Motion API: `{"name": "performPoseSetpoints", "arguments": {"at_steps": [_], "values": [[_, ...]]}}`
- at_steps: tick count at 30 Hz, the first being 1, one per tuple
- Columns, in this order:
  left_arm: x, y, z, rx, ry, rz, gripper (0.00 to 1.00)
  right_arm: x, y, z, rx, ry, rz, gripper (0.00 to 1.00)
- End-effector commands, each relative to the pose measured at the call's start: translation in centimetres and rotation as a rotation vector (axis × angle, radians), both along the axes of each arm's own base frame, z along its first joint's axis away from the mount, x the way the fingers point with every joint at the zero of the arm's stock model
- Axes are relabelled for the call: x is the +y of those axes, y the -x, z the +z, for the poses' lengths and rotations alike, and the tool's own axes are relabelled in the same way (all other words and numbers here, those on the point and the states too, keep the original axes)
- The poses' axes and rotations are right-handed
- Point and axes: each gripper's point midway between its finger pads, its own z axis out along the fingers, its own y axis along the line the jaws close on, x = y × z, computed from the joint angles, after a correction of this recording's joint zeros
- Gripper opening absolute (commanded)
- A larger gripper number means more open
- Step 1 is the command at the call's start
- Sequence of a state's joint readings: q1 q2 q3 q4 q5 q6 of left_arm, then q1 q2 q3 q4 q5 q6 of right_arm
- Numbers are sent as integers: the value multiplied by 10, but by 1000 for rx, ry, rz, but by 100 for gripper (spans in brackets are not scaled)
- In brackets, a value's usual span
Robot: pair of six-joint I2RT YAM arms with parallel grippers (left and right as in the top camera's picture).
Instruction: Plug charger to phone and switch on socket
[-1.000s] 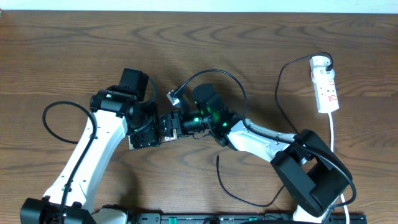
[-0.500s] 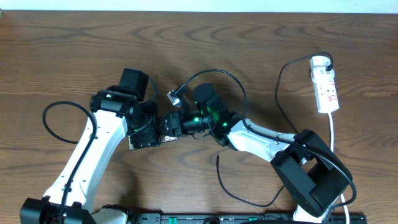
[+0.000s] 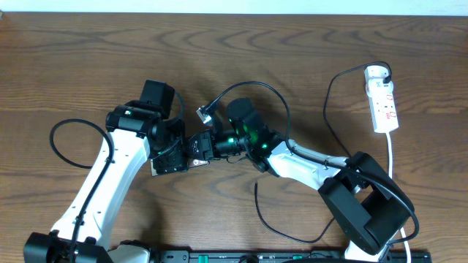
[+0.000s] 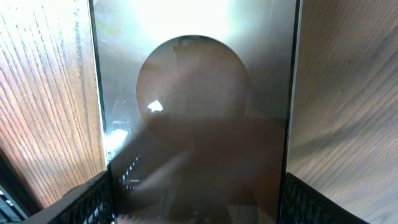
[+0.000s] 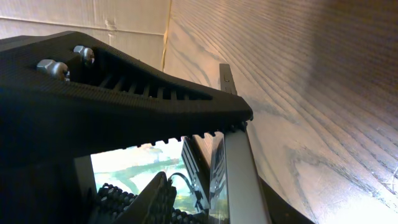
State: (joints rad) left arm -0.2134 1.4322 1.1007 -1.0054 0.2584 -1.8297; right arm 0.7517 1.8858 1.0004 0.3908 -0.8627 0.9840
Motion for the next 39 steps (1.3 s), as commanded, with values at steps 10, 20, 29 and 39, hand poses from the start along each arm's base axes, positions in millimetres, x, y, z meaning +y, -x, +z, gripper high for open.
{"name": "performPoseSetpoints", "arguments": {"at_steps": [10,20,29,39], "values": [[3,-4,7,-28,-16,9,7,5,2,8,-20,-15,17,22],[4,-5,7,-36,-30,-5,7,6,6,6,-14,-8,27,20],[5,-6,6,-44,-38,-25,7,5,7,4,-7,-1,26,13],[5,-6,6,-47,-40,-39,7,5,6,4,-8,1,23,3]]}}
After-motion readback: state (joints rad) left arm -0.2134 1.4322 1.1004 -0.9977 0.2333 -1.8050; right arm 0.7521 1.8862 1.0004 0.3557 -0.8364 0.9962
